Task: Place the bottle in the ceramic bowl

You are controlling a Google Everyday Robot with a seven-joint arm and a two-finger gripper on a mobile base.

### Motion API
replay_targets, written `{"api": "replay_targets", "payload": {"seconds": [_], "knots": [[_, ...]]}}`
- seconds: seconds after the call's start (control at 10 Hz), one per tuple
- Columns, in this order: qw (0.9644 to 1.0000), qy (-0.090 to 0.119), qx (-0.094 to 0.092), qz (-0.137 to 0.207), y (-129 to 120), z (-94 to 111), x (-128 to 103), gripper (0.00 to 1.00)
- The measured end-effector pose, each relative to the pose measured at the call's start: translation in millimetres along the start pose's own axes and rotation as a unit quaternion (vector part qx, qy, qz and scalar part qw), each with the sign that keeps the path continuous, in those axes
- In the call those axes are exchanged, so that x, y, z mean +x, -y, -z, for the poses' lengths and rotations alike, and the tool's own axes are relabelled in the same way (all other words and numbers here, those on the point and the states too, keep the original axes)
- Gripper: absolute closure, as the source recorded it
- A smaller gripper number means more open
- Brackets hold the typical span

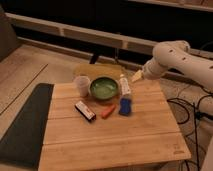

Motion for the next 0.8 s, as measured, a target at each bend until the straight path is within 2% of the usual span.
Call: {"api": "replay_targets", "payload": {"seconds": [0.1,0.2,0.4,0.5,0.6,0.7,0.8], "knots": [[0.9999,0.0,-0.002,0.01,-4.2,-7.6,-8.8,0.35],[0.9998,0.003,0.004,0.017,-3.0,-13.3,-21.1,0.35],[0.9989,0.009,0.037,0.027,8.4,-21.2,-48.3,0.35],[0.9975,0.008,0.065,0.026,21.5,-27.2,-62.5,0.35],[0.9965,0.005,0.081,0.023,30.2,-33.2,-70.7,0.35],[0.9962,0.0,0.084,0.019,33.9,-41.8,-77.4,0.35],[0.9967,-0.003,0.079,0.018,34.1,-49.5,-81.1,0.35]]}}
